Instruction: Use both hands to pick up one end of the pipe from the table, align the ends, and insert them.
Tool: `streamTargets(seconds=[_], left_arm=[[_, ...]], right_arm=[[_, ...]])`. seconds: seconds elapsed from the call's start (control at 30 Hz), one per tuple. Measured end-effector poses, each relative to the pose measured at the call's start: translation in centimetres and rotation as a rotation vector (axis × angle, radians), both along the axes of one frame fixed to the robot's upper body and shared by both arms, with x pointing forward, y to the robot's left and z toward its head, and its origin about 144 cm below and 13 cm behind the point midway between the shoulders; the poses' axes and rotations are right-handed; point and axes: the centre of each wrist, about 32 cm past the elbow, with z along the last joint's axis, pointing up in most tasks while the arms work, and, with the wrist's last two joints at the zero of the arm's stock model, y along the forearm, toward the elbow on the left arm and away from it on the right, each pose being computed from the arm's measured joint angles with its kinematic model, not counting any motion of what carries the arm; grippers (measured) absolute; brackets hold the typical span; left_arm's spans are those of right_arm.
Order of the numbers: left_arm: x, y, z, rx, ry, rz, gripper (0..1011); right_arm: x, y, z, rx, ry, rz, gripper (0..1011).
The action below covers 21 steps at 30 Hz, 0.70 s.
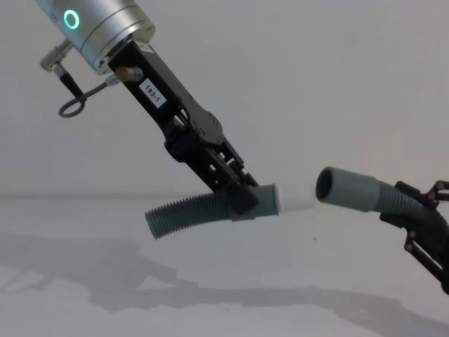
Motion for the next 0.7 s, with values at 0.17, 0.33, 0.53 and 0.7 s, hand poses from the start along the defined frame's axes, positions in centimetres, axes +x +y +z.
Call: streamTargets(seconds=[0.17, 0.33, 0.53, 0.7], left_arm=[[0.15, -0.07, 0.00, 0.002, 0.004, 0.001, 332], [0.23, -0.13, 0.04, 0.004, 0.006, 0.000, 332], [0.29, -0.15, 0.04, 0.007, 0.008, -0.001, 332], [0.33, -0.17, 0.04, 0.010, 0.009, -0.003, 332]], right_arm=[[0.07, -0.04, -0.17, -0.005, -0.015, 0.006, 212], [0.18, -0.11, -0.34, -0.013, -0.026, 0.006, 212], [0.32, -0.17, -0.45, -0.023, -0.035, 0.002, 212], [0.37, -0.23, -0.51, -0.034, -0.041, -0.002, 212]])
